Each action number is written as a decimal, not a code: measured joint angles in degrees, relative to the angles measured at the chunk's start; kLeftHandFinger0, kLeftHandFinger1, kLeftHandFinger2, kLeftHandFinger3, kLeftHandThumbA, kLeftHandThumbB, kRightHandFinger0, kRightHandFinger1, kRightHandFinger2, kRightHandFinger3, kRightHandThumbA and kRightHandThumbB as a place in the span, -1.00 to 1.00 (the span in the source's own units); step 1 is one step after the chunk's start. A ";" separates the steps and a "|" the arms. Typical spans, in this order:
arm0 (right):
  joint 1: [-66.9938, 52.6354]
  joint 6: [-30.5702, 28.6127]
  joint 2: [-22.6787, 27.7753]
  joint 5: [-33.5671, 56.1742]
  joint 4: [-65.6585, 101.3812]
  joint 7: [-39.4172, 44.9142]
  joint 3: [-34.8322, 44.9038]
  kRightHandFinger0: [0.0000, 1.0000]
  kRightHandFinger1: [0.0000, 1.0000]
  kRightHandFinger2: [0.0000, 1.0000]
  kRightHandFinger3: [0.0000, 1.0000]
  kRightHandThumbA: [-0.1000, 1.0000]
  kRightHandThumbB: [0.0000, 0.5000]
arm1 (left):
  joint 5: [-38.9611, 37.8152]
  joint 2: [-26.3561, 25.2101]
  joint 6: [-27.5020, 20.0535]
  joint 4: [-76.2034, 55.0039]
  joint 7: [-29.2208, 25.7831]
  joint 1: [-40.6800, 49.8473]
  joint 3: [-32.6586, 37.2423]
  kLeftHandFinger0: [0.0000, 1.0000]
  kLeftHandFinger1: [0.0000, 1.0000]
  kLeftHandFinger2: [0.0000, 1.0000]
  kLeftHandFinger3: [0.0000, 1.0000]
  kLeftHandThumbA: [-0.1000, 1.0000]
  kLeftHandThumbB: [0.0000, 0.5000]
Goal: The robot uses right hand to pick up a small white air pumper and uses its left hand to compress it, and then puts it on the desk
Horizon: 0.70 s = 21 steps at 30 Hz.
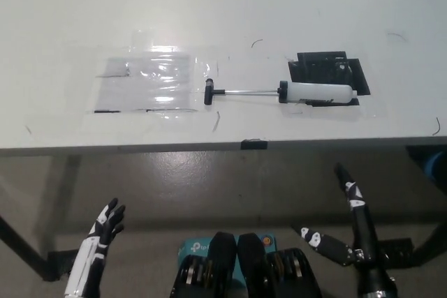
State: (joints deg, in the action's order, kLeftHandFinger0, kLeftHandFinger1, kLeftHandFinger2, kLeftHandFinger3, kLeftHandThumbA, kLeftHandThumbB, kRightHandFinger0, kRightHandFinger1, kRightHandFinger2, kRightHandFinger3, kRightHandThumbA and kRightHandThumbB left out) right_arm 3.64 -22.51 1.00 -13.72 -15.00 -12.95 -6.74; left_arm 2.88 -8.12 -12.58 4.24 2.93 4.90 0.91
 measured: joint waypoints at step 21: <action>13.33 9.29 15.42 -2.76 16.83 2.03 -0.98 1.00 1.00 1.00 1.00 1.00 0.64 | 0.10 0.03 -0.22 0.50 0.70 -1.35 0.84 1.00 1.00 1.00 1.00 1.00 -0.40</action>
State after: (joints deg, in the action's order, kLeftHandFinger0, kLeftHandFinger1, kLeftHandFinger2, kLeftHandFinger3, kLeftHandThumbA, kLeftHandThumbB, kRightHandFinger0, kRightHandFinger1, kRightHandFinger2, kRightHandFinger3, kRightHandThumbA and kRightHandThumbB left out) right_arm 16.97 -13.22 16.43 -16.49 1.83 -10.93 -7.72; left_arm 2.99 -8.09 -12.80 4.74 3.62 3.55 1.76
